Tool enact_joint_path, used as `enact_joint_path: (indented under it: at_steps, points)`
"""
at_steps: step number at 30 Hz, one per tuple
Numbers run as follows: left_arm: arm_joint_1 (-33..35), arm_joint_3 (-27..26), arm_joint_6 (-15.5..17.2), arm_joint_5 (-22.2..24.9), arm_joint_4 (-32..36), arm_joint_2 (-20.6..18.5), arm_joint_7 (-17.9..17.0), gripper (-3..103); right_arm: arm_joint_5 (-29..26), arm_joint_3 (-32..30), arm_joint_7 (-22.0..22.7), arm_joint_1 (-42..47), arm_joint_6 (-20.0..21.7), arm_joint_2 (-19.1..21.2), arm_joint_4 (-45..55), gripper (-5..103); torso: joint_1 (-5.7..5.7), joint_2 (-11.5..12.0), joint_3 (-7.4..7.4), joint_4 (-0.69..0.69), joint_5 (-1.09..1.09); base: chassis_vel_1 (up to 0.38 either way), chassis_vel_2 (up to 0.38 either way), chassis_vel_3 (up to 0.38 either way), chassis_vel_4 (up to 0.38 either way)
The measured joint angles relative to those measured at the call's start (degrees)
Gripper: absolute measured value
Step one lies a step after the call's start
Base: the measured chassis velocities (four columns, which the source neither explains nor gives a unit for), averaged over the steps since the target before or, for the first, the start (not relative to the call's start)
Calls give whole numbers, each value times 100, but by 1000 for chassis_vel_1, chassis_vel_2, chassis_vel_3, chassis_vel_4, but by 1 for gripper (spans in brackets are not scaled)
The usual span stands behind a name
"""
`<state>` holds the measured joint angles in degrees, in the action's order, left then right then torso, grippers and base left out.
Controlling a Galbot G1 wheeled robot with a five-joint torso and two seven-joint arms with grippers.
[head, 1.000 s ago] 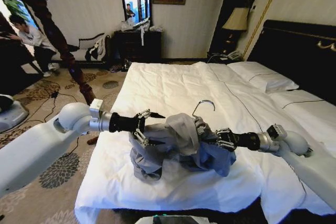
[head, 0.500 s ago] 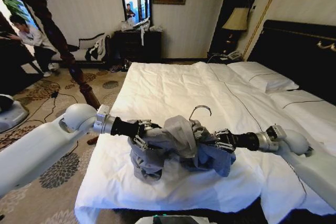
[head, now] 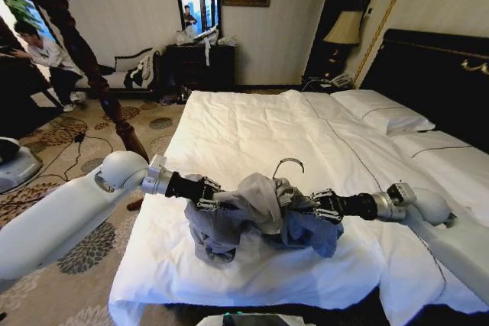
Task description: Pick up the clothes from the bed and hang them on the clothes hanger.
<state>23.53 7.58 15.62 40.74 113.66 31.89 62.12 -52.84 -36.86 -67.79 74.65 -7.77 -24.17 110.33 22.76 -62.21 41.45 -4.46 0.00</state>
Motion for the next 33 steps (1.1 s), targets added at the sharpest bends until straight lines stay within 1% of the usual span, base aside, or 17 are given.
enact_joint_path:
  at_steps: [7,9,11,14,15,16,17,18,20,23,24,25,26,27,28,31,33]
  points:
    - [23,-2,29,-7,-55,95,-17,19,-199,2,96,31,-5,-2,13,15,0,0,0,0,1,0,0,0,0]
    - [68,-48,29,7,-105,130,-16,19,-429,3,201,46,-9,8,58,25,0,0,0,0,0,0,0,0,0]
    - [82,-68,29,17,-126,140,-9,19,-509,5,228,51,-8,13,72,25,0,0,0,0,0,0,0,0,0]
    - [143,-153,33,47,-219,180,-14,19,-740,19,277,72,-13,19,122,42,0,0,0,0,0,0,0,0,0]
    - [143,-153,33,47,-219,180,-14,19,-740,19,277,72,-13,19,122,42,0,0,0,0,0,0,0,0,0]
    - [159,-167,35,55,-233,186,-14,19,-790,20,279,80,-20,19,137,47,0,0,0,0,0,0,0,0,0]
    - [177,-180,37,58,-246,190,-15,19,-841,21,280,93,-26,19,152,47,0,0,0,0,0,0,0,0,0]
    - [205,-203,39,58,-268,195,-16,19,-924,21,281,111,-33,14,172,58,0,0,0,0,0,0,0,0,0]
    - [222,-216,39,58,-280,199,-17,19,-970,21,282,118,-34,11,182,58,0,0,0,0,0,0,0,0,0]
    - [372,-347,42,57,-395,241,-33,19,-1273,19,314,159,-64,-12,226,74,0,0,0,0,0,0,0,0,0]
    - [372,-347,42,57,-395,241,-33,19,-1273,19,314,159,-64,-12,226,74,0,0,0,0,0,0,0,0,0]
    - [428,-419,42,58,-453,265,-54,19,-1396,19,365,178,-106,-19,239,80,0,0,0,0,0,0,0,0,0]
    - [462,-468,43,64,-491,283,-78,19,-1541,19,423,195,-148,-24,256,80,0,0,0,0,0,0,0,0,0]
    - [524,-571,43,126,-570,318,-137,19,-1876,23,555,220,-220,-43,298,85,0,0,0,0,-1,0,0,0,0]
    - [524,-571,43,126,-570,318,-137,19,-1876,23,555,220,-220,-43,298,85,0,0,0,0,-1,0,0,0,0]
    - [602,-764,43,396,-743,394,-339,19,-2493,23,845,209,-333,-126,361,98,0,0,0,0,-1,0,0,0,0]
    - [629,-874,41,494,-824,421,-430,19,-2618,2,925,189,-380,-163,364,100,0,0,0,0,-1,0,0,0,0]
